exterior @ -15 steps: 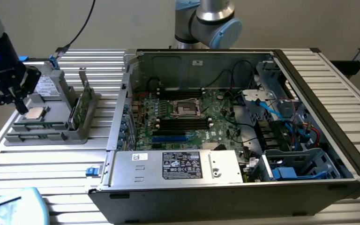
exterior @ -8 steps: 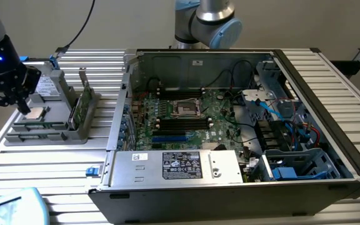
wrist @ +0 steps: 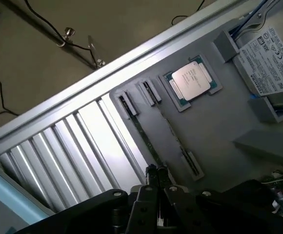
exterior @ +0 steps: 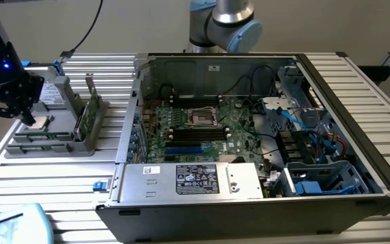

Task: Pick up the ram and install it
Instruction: 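Pick up the ram and move it above insertion slot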

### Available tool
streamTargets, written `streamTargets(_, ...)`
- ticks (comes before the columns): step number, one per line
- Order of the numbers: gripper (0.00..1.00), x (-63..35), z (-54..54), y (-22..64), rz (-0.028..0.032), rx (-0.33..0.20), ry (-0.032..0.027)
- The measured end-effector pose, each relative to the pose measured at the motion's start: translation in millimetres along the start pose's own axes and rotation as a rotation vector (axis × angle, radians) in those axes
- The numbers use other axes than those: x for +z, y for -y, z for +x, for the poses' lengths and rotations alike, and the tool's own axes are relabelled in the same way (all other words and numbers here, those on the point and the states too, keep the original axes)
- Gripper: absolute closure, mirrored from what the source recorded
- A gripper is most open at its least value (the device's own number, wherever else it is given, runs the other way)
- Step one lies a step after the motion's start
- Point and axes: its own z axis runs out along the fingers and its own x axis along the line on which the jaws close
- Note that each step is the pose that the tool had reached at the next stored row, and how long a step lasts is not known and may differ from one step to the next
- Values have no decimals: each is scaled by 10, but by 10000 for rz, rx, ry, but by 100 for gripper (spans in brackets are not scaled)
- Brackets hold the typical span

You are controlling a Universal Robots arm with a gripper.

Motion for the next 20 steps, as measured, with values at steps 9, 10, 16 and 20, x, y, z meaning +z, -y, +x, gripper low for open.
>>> streamTargets(9,90,108,-6,6,51,-1644,15)
streamTargets(10,90,120,-6,7,54,-1820,17)
streamTargets(16,90,188,-10,11,80,-2919,26)
streamTargets(20,90,211,-9,5,107,-3529,-10)
